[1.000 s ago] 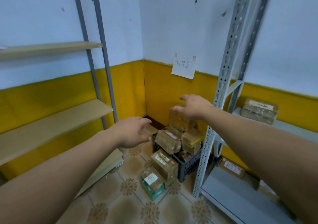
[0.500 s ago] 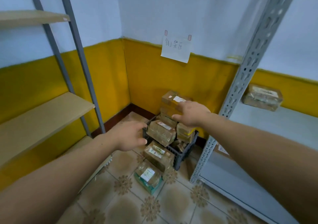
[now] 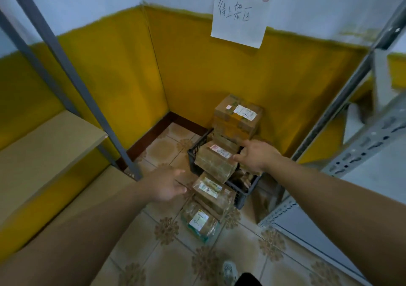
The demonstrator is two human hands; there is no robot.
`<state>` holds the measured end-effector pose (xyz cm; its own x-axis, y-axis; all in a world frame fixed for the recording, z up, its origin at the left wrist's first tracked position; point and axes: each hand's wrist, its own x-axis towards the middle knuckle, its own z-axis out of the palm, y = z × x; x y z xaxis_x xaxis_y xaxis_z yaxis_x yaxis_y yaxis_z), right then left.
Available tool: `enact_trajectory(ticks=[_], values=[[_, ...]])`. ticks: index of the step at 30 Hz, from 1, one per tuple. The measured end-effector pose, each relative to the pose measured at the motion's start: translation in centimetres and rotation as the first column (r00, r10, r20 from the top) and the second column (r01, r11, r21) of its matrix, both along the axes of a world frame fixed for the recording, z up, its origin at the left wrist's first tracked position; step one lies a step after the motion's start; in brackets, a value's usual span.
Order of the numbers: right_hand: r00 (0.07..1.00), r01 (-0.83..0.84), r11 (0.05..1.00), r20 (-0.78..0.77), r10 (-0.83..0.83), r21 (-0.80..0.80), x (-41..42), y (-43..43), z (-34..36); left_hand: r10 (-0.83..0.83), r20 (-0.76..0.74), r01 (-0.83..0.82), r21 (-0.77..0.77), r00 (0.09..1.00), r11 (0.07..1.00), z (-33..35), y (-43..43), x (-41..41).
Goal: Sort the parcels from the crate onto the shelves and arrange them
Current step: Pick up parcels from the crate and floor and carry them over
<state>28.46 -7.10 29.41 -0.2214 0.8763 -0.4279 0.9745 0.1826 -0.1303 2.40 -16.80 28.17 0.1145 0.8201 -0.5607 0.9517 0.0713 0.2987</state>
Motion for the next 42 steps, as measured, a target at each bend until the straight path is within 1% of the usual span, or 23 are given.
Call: enact_trajectory(ticks=[5,7,9,12,18,21,24,28,33,37,40,42], values=[[0.998,0.06,0.997,-0.001,-0.06,-0.049,-1.2,4.6,-2.4,0.01,0.011,-0.01,-0.021,1.0,1.0,-2.3,5.7,-2.6],[0.994,0.108,0.992,-0.014,-0.109,-0.068,-2.3,6.0,-3.6,-0.013,0.02,0.015,-0.053,1.0,0.998,-3.5,7.9,-3.7],[0.982,0.174,0.979,-0.061,-0.181,-0.105,-3.6,6.7,-5.3,-0.04,0.029,0.043,-0.102,0.999,0.994,-5.2,9.9,-5.0],[0.949,0.266,0.945,-0.119,-0.291,-0.191,-5.7,6.6,-8.6,-0.145,0.016,0.146,-0.163,0.989,0.976,-8.0,13.1,-6.8],[0.858,0.45,0.821,-0.085,-0.507,-0.35,-8.1,5.1,-15.3,-0.27,0.015,0.264,-0.265,0.963,0.927,-13.7,18.5,-9.0],[0.832,0.491,0.783,-0.062,-0.552,-0.383,-8.4,3.8,-18.2,-0.268,0.036,0.267,-0.299,0.963,0.916,-17.2,19.2,-9.2],[0.822,0.504,0.761,-0.044,-0.568,-0.409,-8.0,2.3,-21.9,-0.241,0.043,0.241,-0.335,0.97,0.911,-21.3,17.8,-8.8],[0.849,0.462,0.781,-0.044,-0.526,-0.421,-7.0,1.0,-28.3,-0.182,0.039,0.183,-0.383,0.983,0.905,-28.7,14.7,-8.1],[0.848,0.455,0.756,-0.03,-0.529,-0.47,-6.3,-0.5,-40.1,-0.071,0.0,0.064,-0.444,0.997,0.894,-40.0,11.5,-8.2],[0.805,0.501,0.719,-0.044,-0.591,-0.482,-7.1,-1.2,-50.3,-0.031,-0.009,0.023,-0.482,0.999,0.876,-50.5,10.5,-9.1],[0.758,0.538,0.673,-0.059,-0.65,-0.508,-8.8,-1.6,-58.0,0.012,-0.024,-0.022,-0.462,1.0,0.886,-57.9,10.9,-9.8],[0.719,0.571,0.639,-0.062,-0.693,-0.515,-10.0,-2.4,-62.4,0.062,-0.001,-0.055,-0.458,0.998,0.887,-62.3,11.1,-10.1]])
